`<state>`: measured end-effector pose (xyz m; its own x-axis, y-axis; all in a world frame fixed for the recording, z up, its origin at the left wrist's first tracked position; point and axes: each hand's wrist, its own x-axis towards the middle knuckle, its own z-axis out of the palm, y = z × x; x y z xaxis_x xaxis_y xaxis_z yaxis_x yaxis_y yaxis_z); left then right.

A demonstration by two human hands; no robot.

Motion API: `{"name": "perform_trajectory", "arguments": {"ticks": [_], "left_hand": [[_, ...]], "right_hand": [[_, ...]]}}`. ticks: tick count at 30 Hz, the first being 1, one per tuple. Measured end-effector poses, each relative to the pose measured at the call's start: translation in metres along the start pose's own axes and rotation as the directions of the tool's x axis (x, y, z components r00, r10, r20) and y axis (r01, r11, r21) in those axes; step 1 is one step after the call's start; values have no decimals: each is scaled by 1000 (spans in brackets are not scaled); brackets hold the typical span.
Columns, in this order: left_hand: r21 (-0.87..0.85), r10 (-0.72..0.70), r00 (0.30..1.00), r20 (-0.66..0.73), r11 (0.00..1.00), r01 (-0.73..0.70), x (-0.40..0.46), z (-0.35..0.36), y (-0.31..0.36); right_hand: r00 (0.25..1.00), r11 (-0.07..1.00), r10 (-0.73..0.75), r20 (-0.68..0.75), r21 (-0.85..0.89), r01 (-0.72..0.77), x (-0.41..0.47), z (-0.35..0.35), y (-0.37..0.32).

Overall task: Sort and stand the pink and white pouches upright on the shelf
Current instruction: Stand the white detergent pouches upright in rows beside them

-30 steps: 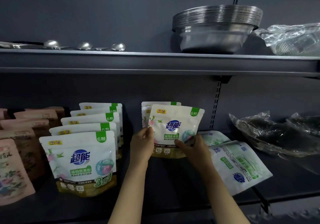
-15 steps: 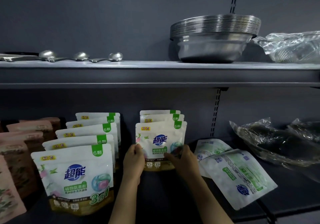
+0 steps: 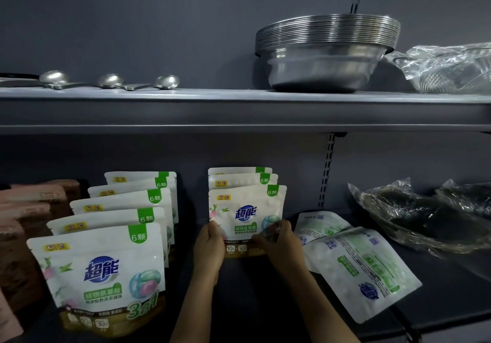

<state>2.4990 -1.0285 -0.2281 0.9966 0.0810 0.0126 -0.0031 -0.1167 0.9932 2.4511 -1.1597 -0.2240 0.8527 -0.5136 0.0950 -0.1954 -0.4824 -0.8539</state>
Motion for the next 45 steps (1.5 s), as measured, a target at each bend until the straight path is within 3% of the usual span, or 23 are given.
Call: {"name": "perform_trajectory", "arguments": {"ticks": [9,13,17,20,23,26,30,33,38,42,45], "left_hand": [[-26,4,999,-49,1000,-5,-1,-2,3],[-29,159,961,-228,985,-170,-11,-5,29],[35,403,823,-400,904,-426,-31,2,64],[83,546,748,-377,824,-560,-49,18,78],[69,586,754,-298,801,-595,-67,40,80],[58,494,860,-129,869,-491,-82,68,69],[245,225,966,123,937,-250,-92,103,37],[382,79,967,243,908,-170,-104,119,16],[467,2,964,265,875,-131,-122,140,11],[386,-93,962,259,922,-15,-127,149,12],[124,-109,962,251,989,80,-132,152,19]], "right_hand": [[999,1000,-5,53,-19,6,0,-4,3],[999,995,-33,34,-94,36,5,-22,3],[993,982,-98,-62,-170,86,5,-56,-1],[980,977,-157,-125,-168,135,-1,-85,3],[969,977,-172,-177,-155,145,-9,-110,13],[974,989,-115,-198,-113,94,-15,-130,26],[979,993,-71,-191,-104,51,-23,-150,44],[981,995,-66,-181,-88,51,-29,-163,56],[982,993,-101,-158,-84,89,-36,-176,72],[982,984,-168,-92,-79,161,-37,-184,86],[976,976,-217,4,-7,217,-44,-195,91]]}}
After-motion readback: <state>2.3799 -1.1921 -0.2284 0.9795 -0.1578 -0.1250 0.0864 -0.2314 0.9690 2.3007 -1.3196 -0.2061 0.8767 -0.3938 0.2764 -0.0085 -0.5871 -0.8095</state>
